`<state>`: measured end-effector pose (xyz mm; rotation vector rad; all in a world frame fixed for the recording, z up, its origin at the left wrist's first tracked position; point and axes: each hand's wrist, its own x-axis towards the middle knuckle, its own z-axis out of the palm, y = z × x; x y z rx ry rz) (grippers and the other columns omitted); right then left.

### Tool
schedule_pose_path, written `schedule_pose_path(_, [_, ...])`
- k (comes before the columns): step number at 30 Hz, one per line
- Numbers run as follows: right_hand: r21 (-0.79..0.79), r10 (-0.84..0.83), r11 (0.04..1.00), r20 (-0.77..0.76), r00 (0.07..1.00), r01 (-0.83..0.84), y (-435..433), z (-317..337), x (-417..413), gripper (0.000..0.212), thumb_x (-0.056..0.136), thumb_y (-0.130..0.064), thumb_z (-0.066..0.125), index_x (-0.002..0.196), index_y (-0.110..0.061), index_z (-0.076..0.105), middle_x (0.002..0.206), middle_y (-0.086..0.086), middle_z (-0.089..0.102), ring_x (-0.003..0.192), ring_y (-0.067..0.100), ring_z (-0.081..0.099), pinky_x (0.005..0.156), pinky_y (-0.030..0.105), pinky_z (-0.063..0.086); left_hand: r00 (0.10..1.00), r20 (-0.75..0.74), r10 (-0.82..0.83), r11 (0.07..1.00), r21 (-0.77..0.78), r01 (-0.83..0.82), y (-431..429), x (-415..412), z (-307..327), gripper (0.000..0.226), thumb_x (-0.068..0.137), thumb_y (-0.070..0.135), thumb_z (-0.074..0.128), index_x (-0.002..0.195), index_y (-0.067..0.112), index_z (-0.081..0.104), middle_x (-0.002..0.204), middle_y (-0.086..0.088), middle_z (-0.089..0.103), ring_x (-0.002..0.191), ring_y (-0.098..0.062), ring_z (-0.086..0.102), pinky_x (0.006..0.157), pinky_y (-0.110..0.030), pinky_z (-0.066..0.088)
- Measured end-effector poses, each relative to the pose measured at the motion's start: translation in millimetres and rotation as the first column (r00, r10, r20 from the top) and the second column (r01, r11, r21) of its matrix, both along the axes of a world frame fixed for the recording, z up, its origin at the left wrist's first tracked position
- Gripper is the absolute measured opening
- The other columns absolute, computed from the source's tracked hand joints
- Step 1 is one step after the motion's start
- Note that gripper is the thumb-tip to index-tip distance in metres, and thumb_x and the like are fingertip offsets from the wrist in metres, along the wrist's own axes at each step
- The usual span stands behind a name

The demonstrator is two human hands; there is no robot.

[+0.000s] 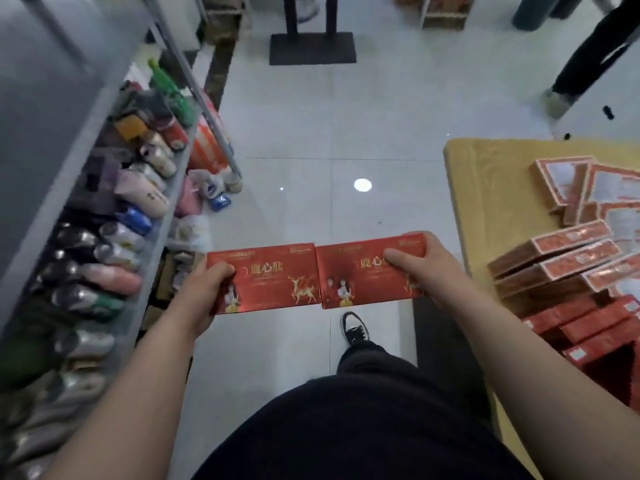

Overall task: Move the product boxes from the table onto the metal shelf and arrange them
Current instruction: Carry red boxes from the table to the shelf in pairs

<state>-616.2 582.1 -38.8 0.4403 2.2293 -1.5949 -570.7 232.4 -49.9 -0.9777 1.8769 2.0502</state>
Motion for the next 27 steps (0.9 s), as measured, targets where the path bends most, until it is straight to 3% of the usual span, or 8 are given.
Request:
schedule_pose_path(2, [-0.015,0.107,0.994,0.013,0.994,-0.107,-27,-4,-32,0.054,0.073,-0.044,0.088,0.113,-0.026,0.057,0.107,0.001,0.071,0.092,0.018,0.073,0.079,0.04,0.062,0.993,0.008,0.114,0.993,-0.026,-0.114,-20,8,3,0.016,0.094,0.007,0.049,0.096,0.02,0.058,0.078,-0.006,0.065,0.065,-0.018,0.064,0.066,-0.032,0.054])
schedule_pose_path(4, [-0.033,0.227,0.974,0.019,0.974,-0.226,-58,-3,-63,0.051,0.075,-0.042,0.087,0.112,-0.027,0.056,0.108,0.002,0.07,0.094,0.02,0.072,0.081,0.044,0.062,0.973,0.005,0.233,0.97,-0.066,-0.232,-37,16,9,0.013,0.093,0.011,0.053,0.1,0.02,0.059,0.083,-0.009,0.066,0.067,-0.019,0.065,0.066,-0.032,0.055])
schedule_pose_path(10, [-0.101,0.561,0.821,-0.038,0.827,-0.561,-162,22,-142,0.051,0.077,-0.041,0.086,0.114,-0.026,0.055,0.109,0.002,0.07,0.094,0.021,0.072,0.079,0.045,0.063,0.806,-0.066,0.589,0.8,-0.1,-0.592,-69,49,41,0.016,0.096,0.009,0.05,0.101,0.021,0.059,0.088,-0.01,0.067,0.074,-0.019,0.065,0.071,-0.036,0.051])
schedule_pose_path(14, [-0.148,0.71,0.681,-0.109,0.696,-0.717,-234,51,-165,0.044,0.079,-0.036,0.085,0.111,-0.026,0.056,0.106,0.0,0.071,0.089,0.018,0.073,0.065,0.036,0.06,0.641,-0.125,0.757,0.633,-0.102,-0.767,-78,78,66,0.016,0.096,0.011,0.051,0.1,0.023,0.06,0.093,-0.01,0.066,0.082,-0.025,0.063,0.085,-0.048,0.051])
schedule_pose_path(18, [-0.141,0.827,0.506,-0.203,0.525,-0.851,-301,85,-166,0.053,0.078,-0.036,0.085,0.119,-0.021,0.055,0.107,0.0,0.07,0.087,0.018,0.073,0.067,0.034,0.06,0.458,-0.182,0.87,0.452,-0.079,-0.889,-74,113,93,0.015,0.096,0.014,0.052,0.1,0.027,0.059,0.096,-0.009,0.066,0.087,-0.027,0.065,0.086,-0.052,0.053])
schedule_pose_path(24, [-0.093,0.906,0.24,-0.337,0.257,-0.966,-401,147,-125,0.055,0.071,-0.048,0.088,0.113,-0.027,0.059,0.105,0.001,0.074,0.09,0.02,0.074,0.079,0.042,0.062,0.185,-0.337,0.923,0.16,-0.101,-0.982,-79,183,149,0.016,0.096,0.011,0.051,0.094,0.026,0.056,0.081,-0.004,0.066,0.061,-0.014,0.067,0.059,-0.032,0.055])
schedule_pose_path(27, [-0.085,0.885,0.148,-0.434,0.17,-0.985,-451,188,-90,0.056,0.068,-0.051,0.089,0.109,-0.025,0.061,0.098,-0.001,0.076,0.084,0.017,0.075,0.072,0.037,0.061,0.092,-0.431,0.898,0.057,-0.092,-0.994,-94,221,189,0.016,0.095,0.012,0.052,0.093,0.027,0.056,0.082,-0.004,0.066,0.065,-0.016,0.065,0.064,-0.034,0.055])
